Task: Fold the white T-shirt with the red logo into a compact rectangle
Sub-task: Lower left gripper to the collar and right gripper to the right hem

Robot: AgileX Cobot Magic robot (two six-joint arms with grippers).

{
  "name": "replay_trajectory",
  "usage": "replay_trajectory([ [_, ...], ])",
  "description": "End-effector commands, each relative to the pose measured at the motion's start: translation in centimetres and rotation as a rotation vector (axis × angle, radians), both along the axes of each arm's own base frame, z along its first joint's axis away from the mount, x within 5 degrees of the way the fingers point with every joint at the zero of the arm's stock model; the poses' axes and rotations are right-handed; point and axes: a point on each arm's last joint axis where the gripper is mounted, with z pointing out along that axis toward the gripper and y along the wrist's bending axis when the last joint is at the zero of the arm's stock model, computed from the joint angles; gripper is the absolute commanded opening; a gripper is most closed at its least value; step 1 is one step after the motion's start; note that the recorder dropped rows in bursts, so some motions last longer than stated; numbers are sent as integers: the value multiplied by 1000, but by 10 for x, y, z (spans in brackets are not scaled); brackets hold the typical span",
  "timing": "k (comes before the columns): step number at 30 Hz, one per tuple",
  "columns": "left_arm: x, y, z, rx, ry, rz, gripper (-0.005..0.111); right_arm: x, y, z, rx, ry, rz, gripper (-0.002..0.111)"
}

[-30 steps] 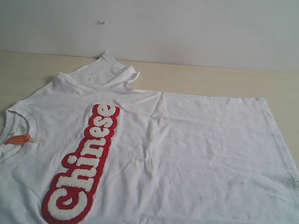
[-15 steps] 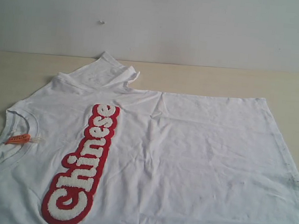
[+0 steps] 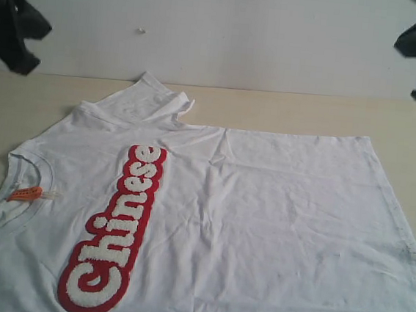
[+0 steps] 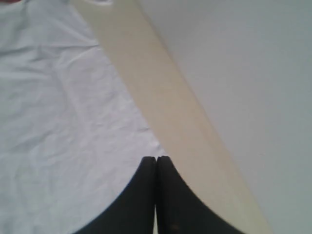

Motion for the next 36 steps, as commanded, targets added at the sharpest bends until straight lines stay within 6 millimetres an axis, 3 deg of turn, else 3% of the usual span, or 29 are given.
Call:
replay_trajectory([
  [1, -15, -1, -23, 292, 191, -347, 0, 5, 21, -36, -111, 229, 228, 0],
  [6, -22, 6, -34, 432, 302, -465, 0, 0, 43, -72, -144, 526, 404, 0],
  [13, -30, 9, -62, 444, 419, -488, 0, -2, 54, -88, -180, 639, 411, 0],
  [16, -33, 10, -73, 448, 426, -488, 0, -4, 56, -92, -198, 641, 422, 6],
  [19, -35, 11, -79, 448, 426, -486, 10, -6, 55, -97, -203, 649, 420, 16],
  [21, -36, 11, -82, 448, 423, -484, 23, -7, 55, -99, -202, 654, 417, 27],
  [26, -35, 10, -82, 440, 410, -479, 63, -10, 54, -104, -202, 670, 417, 65],
  [28, -35, 9, -82, 426, 408, -474, 74, -11, 54, -104, -200, 679, 418, 81],
  [32, -39, 4, -87, 337, 434, -461, 85, -12, 54, -105, -199, 706, 422, 103],
  [36, -44, -2, -92, 238, 458, -441, 86, -12, 54, -106, -194, 713, 407, 105],
])
